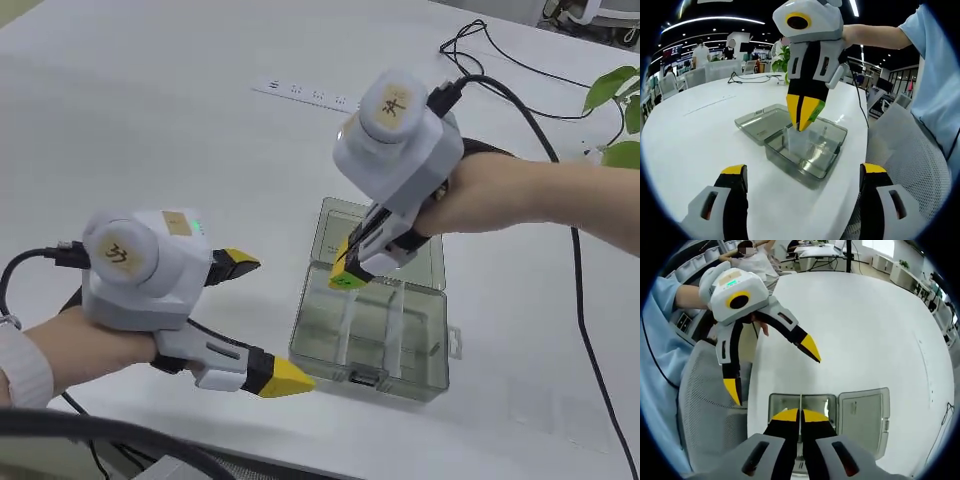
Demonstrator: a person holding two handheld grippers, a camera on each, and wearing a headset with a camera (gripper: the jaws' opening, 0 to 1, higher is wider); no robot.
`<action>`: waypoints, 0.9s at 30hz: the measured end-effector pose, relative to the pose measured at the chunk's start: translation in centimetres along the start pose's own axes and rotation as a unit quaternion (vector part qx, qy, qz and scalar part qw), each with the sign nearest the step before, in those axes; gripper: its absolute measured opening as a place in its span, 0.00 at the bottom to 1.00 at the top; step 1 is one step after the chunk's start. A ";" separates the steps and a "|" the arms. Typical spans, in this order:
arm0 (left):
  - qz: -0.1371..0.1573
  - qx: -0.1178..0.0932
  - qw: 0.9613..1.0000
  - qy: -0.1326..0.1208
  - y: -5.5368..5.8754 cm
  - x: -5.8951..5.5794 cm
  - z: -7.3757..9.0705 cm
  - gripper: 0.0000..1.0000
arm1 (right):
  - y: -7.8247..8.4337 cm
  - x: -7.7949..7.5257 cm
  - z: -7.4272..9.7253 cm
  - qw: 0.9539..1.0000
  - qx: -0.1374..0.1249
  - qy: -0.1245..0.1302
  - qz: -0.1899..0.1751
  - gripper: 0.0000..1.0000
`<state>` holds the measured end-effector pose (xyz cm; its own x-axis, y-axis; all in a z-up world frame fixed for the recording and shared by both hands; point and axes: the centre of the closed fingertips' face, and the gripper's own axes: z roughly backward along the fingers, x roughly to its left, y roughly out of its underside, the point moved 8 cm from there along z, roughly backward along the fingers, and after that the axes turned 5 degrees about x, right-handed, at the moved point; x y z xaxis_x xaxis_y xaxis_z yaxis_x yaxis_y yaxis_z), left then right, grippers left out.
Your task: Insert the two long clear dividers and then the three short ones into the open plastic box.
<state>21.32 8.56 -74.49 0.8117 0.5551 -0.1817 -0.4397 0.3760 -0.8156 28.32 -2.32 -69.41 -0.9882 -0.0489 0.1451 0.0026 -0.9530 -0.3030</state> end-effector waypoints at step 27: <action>0.005 -0.005 1.000 0.003 -0.2 -0.4 0.0 0.92 | 0.6 0.5 -0.1 1.000 0.015 0.020 0.015 0.01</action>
<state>21.09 8.24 -74.25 0.8091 0.5551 -0.1930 -0.4443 0.3629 -0.8190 27.84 -2.84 -69.60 -0.9929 -0.0664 0.0985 0.0367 -0.9601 -0.2773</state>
